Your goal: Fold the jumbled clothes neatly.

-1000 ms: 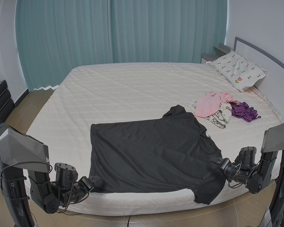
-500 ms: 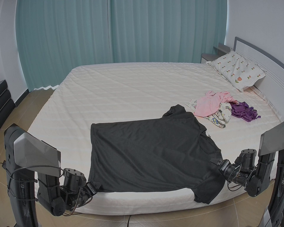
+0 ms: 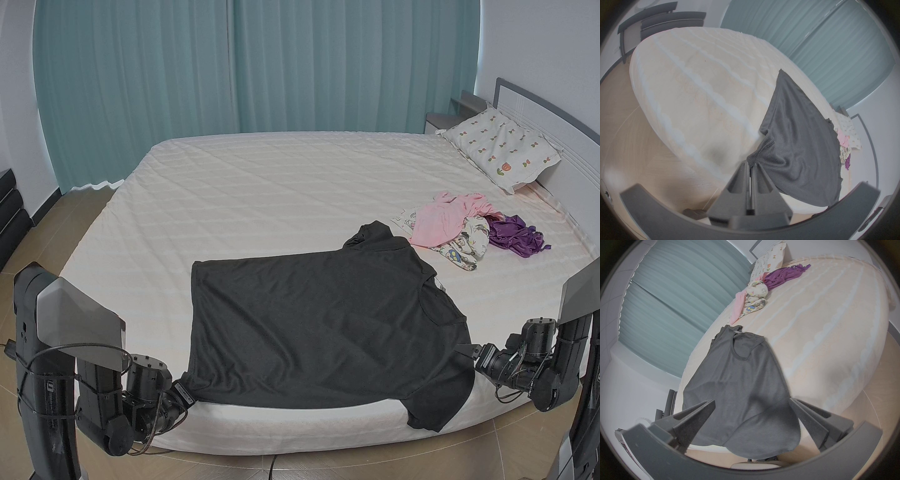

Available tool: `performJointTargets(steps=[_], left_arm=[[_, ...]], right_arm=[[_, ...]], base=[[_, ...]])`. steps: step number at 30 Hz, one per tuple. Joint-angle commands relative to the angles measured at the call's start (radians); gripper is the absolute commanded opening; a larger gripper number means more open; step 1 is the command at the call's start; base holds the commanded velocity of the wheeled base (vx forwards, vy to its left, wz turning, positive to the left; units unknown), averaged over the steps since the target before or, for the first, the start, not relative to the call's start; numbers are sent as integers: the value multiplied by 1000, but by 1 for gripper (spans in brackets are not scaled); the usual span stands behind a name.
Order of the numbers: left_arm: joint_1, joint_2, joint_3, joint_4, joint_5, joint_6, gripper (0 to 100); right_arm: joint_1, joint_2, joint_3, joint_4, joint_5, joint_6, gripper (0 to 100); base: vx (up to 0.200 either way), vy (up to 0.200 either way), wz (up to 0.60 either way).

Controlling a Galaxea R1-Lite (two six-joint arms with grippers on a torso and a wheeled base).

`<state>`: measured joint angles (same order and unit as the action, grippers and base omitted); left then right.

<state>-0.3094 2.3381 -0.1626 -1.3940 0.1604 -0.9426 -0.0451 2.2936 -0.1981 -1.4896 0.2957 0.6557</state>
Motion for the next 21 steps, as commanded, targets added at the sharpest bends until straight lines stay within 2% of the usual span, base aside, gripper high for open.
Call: performJointTargets(steps=[1, 5, 14, 15, 21], left_arm=[[26, 9, 28, -36, -12, -1, 0], [26, 23, 31, -86, -16, -4, 0], [30, 47, 37, -117, -18, -2, 0], [30, 49, 37, -128, -18, -4, 0], [30, 49, 35, -131, -18, -4, 0]], right_arm=[[-25, 55, -15, 0, 10, -11, 100], [-13, 99, -60, 0, 10, -41, 100], [8, 153, -132, 15, 10, -47, 100], [8, 155, -147, 15, 10, -47, 0], [-1, 147, -233, 15, 3, -47, 0]], base=[[0, 0, 0], [0, 0, 0], [0, 0, 0], [0, 0, 0], [0, 0, 0]])
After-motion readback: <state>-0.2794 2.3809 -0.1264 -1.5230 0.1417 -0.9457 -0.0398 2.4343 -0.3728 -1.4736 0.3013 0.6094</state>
